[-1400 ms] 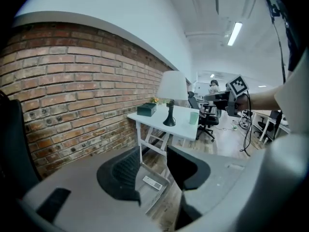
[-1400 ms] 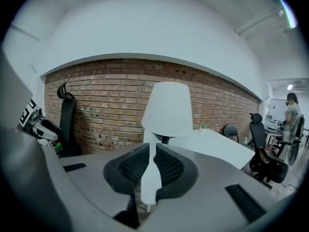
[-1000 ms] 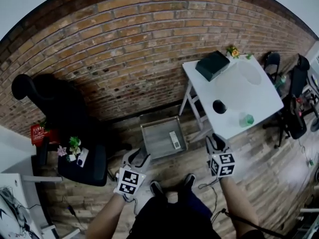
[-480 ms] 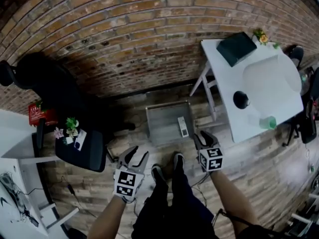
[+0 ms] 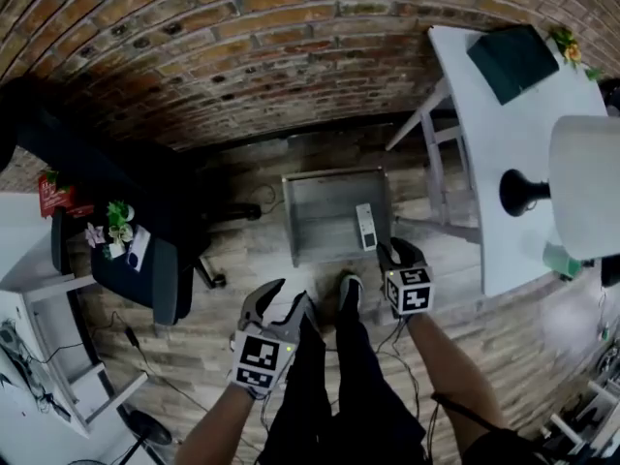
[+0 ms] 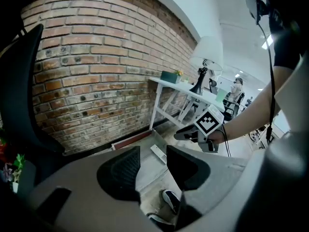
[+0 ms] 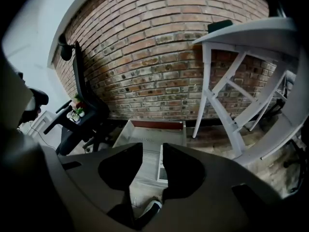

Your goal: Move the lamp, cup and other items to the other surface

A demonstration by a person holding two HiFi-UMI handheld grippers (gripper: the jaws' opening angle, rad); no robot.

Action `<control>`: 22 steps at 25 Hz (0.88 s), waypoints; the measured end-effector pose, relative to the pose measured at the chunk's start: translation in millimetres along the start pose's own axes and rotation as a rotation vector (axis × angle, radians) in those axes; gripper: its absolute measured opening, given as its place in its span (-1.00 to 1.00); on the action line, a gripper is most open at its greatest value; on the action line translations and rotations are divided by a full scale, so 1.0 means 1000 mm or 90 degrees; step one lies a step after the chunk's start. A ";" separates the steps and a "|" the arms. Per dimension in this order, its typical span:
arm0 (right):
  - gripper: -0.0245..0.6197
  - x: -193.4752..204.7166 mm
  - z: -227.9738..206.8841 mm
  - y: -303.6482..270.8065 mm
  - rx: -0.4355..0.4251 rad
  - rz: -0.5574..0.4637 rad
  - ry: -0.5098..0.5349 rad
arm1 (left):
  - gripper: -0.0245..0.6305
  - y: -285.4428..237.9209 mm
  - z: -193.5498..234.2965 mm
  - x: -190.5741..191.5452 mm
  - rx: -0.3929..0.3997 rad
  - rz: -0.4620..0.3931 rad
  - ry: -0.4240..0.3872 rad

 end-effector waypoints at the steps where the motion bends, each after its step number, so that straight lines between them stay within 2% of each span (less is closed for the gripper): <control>1: -0.50 0.007 -0.003 -0.010 0.003 0.009 0.002 | -0.41 -0.006 0.001 0.007 0.002 0.004 0.005; 10: -0.32 0.092 -0.021 -0.083 0.024 0.098 0.008 | -0.41 -0.032 0.009 0.072 0.004 0.042 0.066; 16: -0.25 0.144 -0.029 -0.118 0.028 0.154 0.008 | -0.42 -0.042 0.027 0.107 -0.012 0.054 0.077; 22: -0.13 0.162 -0.023 -0.152 0.060 0.194 0.054 | -0.42 -0.040 0.051 0.134 -0.024 0.062 0.085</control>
Point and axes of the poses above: the fingertips, and each gripper's own axes: y backward along the fingers, z to its left, x out of its underside, the point moved 1 cm from there along y, backward along the fingers, and after that the axes turned 15 degrees about -z, right-handed, at the moved point
